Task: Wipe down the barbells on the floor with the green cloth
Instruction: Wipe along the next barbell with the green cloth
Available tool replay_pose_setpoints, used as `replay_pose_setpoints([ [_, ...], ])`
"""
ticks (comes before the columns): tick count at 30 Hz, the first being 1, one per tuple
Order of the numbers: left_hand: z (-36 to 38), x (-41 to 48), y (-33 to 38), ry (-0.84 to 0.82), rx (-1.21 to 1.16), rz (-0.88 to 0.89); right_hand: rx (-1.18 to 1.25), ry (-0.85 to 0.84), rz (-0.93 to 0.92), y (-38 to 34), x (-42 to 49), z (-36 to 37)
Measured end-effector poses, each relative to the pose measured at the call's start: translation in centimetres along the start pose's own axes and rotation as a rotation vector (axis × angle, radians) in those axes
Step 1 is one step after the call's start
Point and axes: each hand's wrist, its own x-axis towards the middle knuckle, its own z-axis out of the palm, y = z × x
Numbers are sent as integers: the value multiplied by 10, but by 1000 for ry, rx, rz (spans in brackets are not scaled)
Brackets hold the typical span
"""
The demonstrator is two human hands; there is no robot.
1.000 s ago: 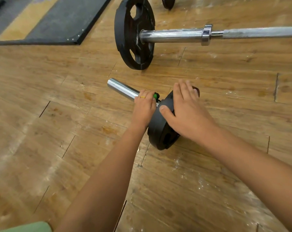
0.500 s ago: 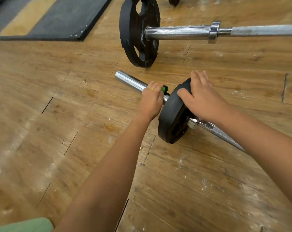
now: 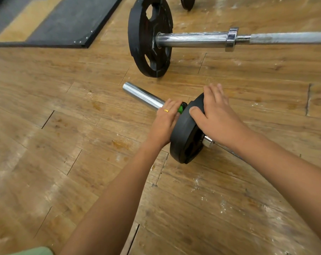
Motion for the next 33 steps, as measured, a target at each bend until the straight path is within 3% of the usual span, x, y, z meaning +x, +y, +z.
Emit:
replay_pose_setpoints([
  [3, -5, 16, -2, 13, 109, -67, -32, 46, -33, -6, -8, 12],
  [6, -10, 19, -6, -74, 223, 47, -46, 73, -72, -8, -15, 19],
  [9, -15, -9, -13, -210, 70, 136, -67, 100, -109, -12, -24, 25],
  [13, -15, -16, -14, -86, 86, 85, -109, 117, -144, -20, -37, 36],
  [15, -22, 0, -13, -46, 107, -31, -133, 117, -157, -22, -41, 38],
  [30, -38, -34, -5, -169, 105, -63, -216, 125, -270, -34, -80, 54],
  [33, -38, -43, -5, -140, 127, -106, -86, 174, -128, -25, -68, 43],
])
